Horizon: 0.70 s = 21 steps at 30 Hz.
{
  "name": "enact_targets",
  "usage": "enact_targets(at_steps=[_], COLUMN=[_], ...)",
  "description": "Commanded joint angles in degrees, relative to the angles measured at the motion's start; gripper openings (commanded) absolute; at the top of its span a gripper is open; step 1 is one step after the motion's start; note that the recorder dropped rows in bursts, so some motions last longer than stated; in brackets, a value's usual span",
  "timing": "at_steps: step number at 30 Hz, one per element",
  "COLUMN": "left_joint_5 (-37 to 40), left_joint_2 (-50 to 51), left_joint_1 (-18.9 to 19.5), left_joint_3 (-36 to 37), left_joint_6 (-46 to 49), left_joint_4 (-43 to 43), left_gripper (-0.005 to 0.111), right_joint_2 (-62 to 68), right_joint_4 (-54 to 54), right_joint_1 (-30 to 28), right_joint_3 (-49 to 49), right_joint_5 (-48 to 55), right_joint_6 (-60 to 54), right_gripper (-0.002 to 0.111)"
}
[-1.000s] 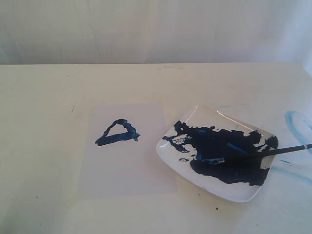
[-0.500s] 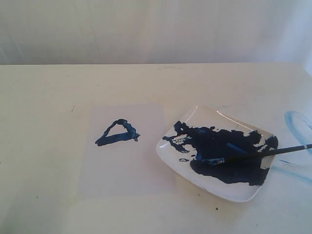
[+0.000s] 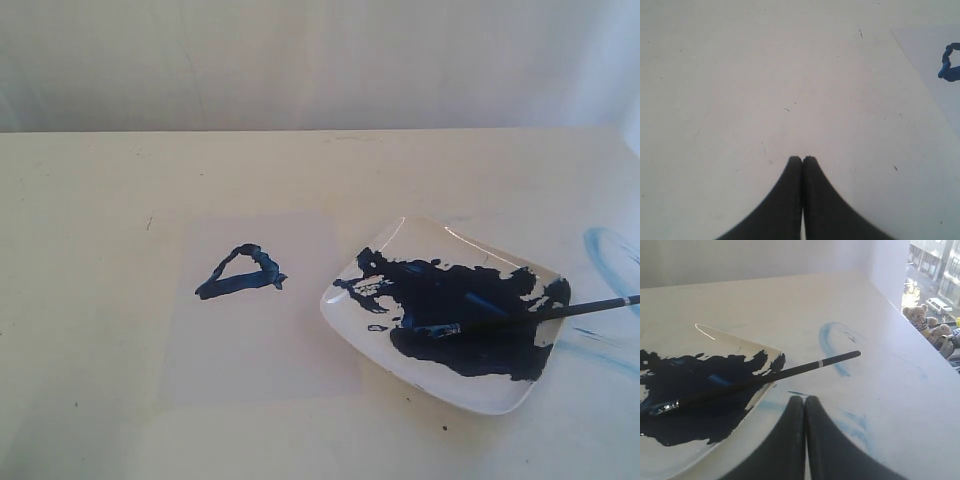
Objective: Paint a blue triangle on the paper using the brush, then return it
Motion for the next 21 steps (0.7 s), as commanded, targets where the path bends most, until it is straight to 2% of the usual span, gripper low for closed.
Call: enact_targets(at_steps=[1, 5, 8, 14, 21], left_joint_5=[0.0, 0.0, 0.0, 0.0, 0.0], left_joint_2=[-0.3, -0.3, -0.3, -0.3, -0.3], left_joint_1=[-0.2, -0.2, -0.2, -0.2, -0.2], left_joint_3=[0.2, 0.2, 0.2, 0.2, 0.2], left_joint_6=[0.1, 0.1, 0.1, 0.1, 0.1], left_joint_4=[-0.2, -0.2, -0.2, -0.2, -0.2], left_gripper=[0.000, 0.000, 0.000, 0.000, 0.000], right_joint_2=[-0.4, -0.4, -0.4, -0.4, -0.4], right_joint_4=[0.9, 6.0, 7.1, 7.1, 7.1], right_joint_1=[-0.7, -0.5, -0.4, 5.3, 6.4], right_joint_3=[0.0, 0.0, 0.0, 0.0, 0.0], right_joint_5=[0.0, 0.0, 0.0, 0.0, -0.2], right_joint_6=[-2.6, -9.1, -5.6, -5.2, -5.2], right_gripper=[0.000, 0.000, 0.000, 0.000, 0.000])
